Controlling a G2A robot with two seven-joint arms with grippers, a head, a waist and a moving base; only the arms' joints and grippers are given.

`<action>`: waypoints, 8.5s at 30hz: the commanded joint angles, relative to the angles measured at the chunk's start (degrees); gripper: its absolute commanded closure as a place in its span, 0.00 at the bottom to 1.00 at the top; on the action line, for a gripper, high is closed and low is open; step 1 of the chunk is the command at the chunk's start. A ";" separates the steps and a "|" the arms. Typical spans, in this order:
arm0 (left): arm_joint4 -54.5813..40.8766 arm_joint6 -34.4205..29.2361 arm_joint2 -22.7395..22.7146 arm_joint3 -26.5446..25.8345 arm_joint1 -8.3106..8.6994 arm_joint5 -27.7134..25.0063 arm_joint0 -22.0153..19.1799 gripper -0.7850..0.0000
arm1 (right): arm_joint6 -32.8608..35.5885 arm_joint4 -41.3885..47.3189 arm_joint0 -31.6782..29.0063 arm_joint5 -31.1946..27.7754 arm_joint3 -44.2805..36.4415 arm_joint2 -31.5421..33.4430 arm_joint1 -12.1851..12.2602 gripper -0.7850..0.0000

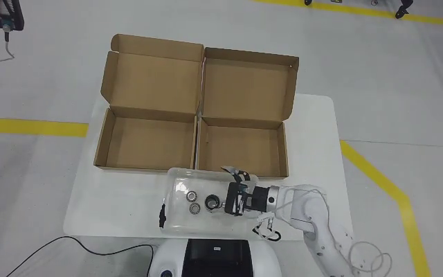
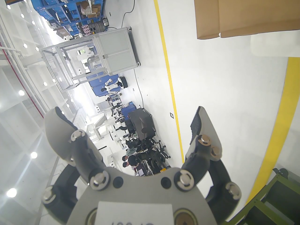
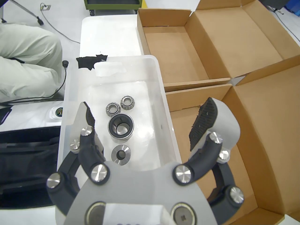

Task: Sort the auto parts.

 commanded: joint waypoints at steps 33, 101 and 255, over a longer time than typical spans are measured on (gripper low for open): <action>0.00 0.00 0.00 0.00 0.00 0.00 0.00 0.00 | 21.06 5.13 8.50 1.02 8.82 -12.93 0.19 0.20; 0.00 0.00 0.00 0.00 0.00 0.00 0.00 0.00 | -12.15 15.59 25.50 7.78 1.75 -8.26 0.15 1.00; 0.00 0.00 0.00 0.00 0.00 0.00 0.00 0.00 | -6.42 10.58 37.94 13.57 49.78 -21.04 -5.09 0.84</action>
